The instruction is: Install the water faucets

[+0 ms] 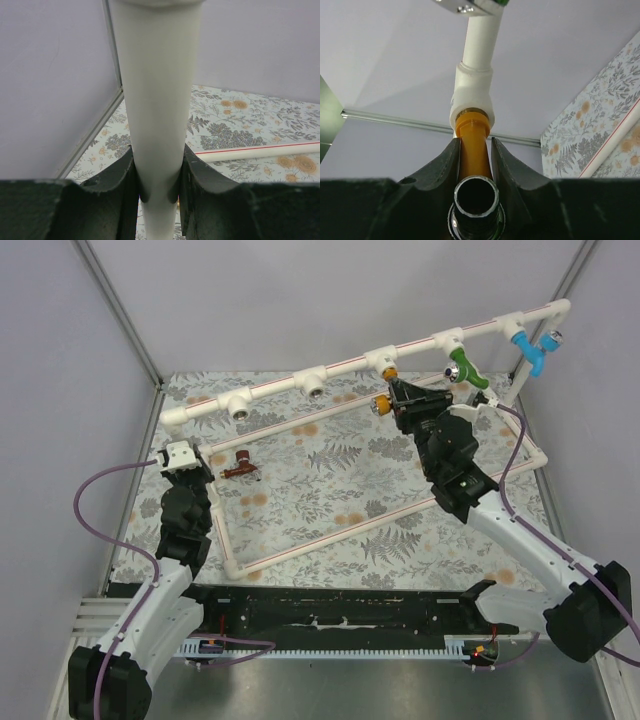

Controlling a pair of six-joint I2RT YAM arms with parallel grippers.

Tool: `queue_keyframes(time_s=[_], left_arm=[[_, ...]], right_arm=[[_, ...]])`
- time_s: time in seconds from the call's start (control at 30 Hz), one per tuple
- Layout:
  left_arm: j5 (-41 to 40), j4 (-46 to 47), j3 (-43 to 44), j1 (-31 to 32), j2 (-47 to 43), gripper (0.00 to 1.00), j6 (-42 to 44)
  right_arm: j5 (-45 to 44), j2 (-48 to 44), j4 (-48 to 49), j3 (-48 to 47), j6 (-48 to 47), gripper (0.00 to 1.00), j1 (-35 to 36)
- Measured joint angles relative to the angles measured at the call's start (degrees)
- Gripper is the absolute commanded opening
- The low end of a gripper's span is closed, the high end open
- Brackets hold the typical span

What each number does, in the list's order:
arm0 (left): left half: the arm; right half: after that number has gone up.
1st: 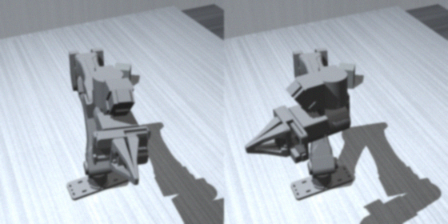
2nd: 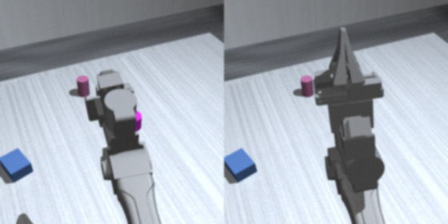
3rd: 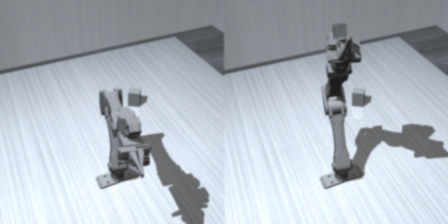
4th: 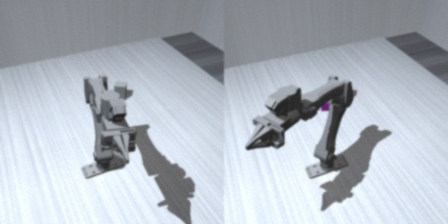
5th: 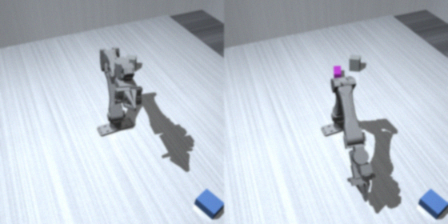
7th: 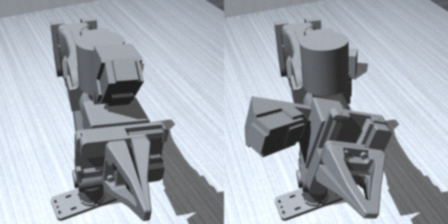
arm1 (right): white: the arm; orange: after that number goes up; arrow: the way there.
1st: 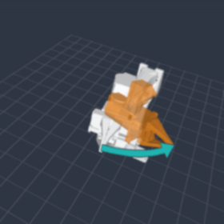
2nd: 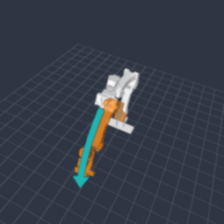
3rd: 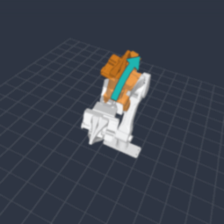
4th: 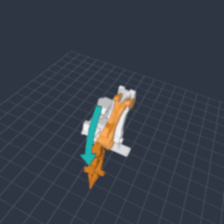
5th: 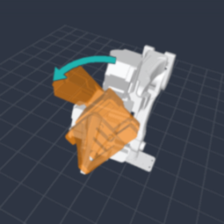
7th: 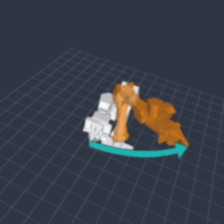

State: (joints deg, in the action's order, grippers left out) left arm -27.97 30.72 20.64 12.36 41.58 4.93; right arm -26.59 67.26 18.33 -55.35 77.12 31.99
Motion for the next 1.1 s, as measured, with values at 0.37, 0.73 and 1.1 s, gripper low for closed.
queue_keyframes(time_s=[0.37,0.73,1.1], left_arm=[[-0.15,-0.35,0.0,0.0,-0.28,0.02,-0.02],[-0.13,-0.35,0.0,0.0,-0.28,0.02,-0.02],[-0.11,-0.35,0.0,0.0,-0.28,0.02,-0.02]], right_arm=[[2.64,-12.0,0.39,2.69,-34.73,0.79,-2.21],[32.11,-18.32,-21.16,-5.51,-113.87,0.81,-2.21],[34.86,-9.46,-25.18,-4.96,-155.75,0.78,-2.1]])
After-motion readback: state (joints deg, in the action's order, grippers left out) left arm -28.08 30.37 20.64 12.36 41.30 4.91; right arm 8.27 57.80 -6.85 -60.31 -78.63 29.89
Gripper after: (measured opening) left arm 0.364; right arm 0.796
